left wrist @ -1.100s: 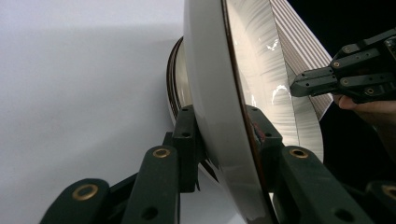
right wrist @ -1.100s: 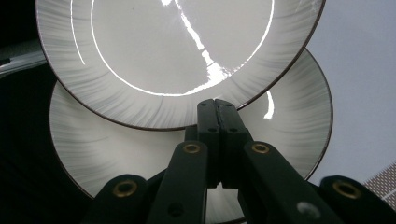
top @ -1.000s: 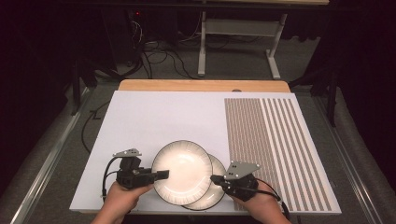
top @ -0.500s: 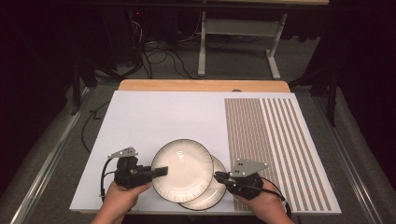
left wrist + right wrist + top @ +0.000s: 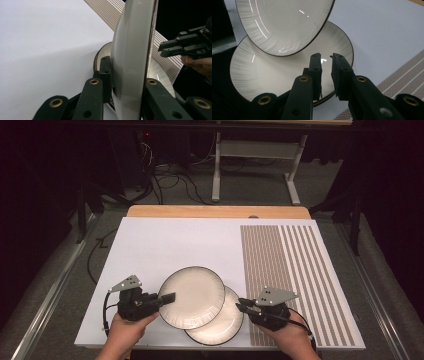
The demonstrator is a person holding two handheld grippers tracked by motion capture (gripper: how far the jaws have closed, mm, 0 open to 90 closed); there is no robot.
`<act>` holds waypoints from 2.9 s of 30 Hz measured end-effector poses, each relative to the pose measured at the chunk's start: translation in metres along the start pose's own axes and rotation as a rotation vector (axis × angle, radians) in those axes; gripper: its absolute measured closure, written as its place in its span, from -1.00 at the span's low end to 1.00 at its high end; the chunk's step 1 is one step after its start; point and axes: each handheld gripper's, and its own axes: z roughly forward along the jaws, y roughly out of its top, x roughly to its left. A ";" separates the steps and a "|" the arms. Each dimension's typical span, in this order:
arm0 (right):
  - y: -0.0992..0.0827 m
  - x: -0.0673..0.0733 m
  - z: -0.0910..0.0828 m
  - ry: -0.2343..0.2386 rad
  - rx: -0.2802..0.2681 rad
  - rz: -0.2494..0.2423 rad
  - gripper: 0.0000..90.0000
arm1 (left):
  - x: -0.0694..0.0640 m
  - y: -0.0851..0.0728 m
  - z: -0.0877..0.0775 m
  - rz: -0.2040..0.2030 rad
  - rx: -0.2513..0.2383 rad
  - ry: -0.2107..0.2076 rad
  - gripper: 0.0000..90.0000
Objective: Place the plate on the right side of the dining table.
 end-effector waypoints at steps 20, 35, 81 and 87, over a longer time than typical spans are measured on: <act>-0.011 -0.030 -0.041 -0.142 -0.122 0.113 0.12 | 0.009 0.003 -0.016 0.104 -0.086 0.074 0.73; -0.022 -0.046 -0.067 -0.259 -0.243 0.157 -0.60 | 0.006 0.003 -0.018 0.190 -0.104 0.081 0.72; 0.011 -0.013 -0.011 -0.142 -0.235 0.097 -0.87 | 0.000 0.001 -0.016 0.248 -0.118 0.107 0.71; 0.017 -0.006 0.005 -0.084 -0.225 0.107 -0.85 | 0.000 0.001 -0.016 0.253 -0.120 0.106 0.71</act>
